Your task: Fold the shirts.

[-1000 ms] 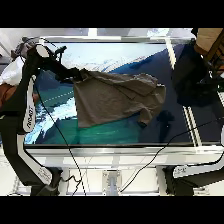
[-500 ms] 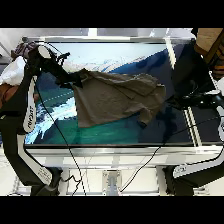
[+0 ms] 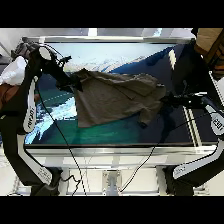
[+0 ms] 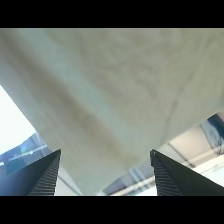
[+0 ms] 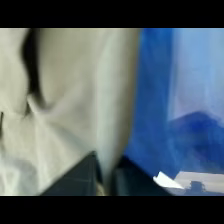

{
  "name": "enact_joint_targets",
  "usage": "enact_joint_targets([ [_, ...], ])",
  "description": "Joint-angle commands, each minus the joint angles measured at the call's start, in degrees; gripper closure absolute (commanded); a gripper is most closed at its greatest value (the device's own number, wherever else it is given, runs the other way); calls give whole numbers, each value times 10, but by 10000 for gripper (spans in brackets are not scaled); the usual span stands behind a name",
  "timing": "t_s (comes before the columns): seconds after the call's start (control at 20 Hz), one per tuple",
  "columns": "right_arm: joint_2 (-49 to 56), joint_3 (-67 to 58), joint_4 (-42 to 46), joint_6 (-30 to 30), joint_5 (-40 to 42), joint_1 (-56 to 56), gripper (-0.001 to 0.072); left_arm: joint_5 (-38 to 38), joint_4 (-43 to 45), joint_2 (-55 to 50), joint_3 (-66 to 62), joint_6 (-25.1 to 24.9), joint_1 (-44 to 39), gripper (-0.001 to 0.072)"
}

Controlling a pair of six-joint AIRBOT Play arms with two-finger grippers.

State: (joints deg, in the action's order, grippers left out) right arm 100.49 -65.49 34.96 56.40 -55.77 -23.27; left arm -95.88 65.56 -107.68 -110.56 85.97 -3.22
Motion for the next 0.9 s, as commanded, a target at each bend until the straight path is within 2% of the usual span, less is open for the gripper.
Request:
enact_joint_targets([
  [0.0,3,-2,-16,-11,-3,3,622,-8,0,0,64,-1,0,114],
  [0.1,3,-2,-15,-13,-20,3,684,3,0,0,135,-2,0,114],
  [0.3,3,-2,-14,-12,-56,3,684,22,-21,19,226,-31,0,114],
  [0.55,2,-2,-16,-9,-92,3,684,33,7,48,284,-39,0,113],
  [0.85,-7,-2,-25,-10,-100,3,684,77,-11,51,351,-42,0,113],
])
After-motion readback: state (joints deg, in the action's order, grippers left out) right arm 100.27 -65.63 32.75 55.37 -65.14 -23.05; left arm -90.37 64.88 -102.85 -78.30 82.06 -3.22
